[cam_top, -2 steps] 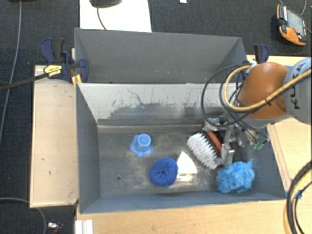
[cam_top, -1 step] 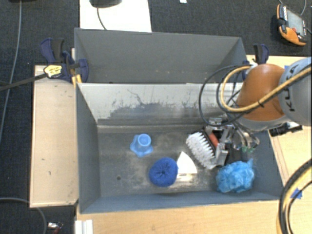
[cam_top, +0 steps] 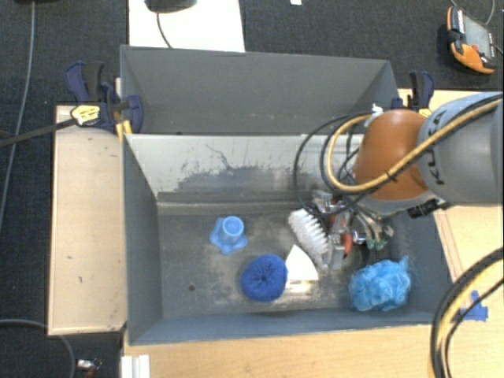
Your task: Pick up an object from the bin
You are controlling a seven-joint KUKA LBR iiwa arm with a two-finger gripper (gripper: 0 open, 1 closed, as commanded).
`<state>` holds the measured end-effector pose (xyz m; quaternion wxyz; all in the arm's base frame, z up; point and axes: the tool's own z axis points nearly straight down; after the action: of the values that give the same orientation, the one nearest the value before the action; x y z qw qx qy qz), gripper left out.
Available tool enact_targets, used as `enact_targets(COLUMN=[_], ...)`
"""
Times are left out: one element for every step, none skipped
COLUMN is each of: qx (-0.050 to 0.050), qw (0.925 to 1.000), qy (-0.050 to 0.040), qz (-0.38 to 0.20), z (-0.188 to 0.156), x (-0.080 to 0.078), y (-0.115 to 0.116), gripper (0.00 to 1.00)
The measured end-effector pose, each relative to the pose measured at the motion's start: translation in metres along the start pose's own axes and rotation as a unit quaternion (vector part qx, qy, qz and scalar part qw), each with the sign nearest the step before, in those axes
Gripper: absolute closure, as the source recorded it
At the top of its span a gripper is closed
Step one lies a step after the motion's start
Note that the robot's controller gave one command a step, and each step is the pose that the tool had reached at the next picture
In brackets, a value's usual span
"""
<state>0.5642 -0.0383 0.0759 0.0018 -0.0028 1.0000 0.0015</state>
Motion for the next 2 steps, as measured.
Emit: enact_targets(qx=[-0.001,-0.001], qw=[0.9704,0.9705], qy=[-0.0052,-0.0052], qz=[0.242,0.241], z=[0.0015,0.0015], x=[0.0328,0.0327], y=[0.0055,0.0056], gripper=[1.0,1.0])
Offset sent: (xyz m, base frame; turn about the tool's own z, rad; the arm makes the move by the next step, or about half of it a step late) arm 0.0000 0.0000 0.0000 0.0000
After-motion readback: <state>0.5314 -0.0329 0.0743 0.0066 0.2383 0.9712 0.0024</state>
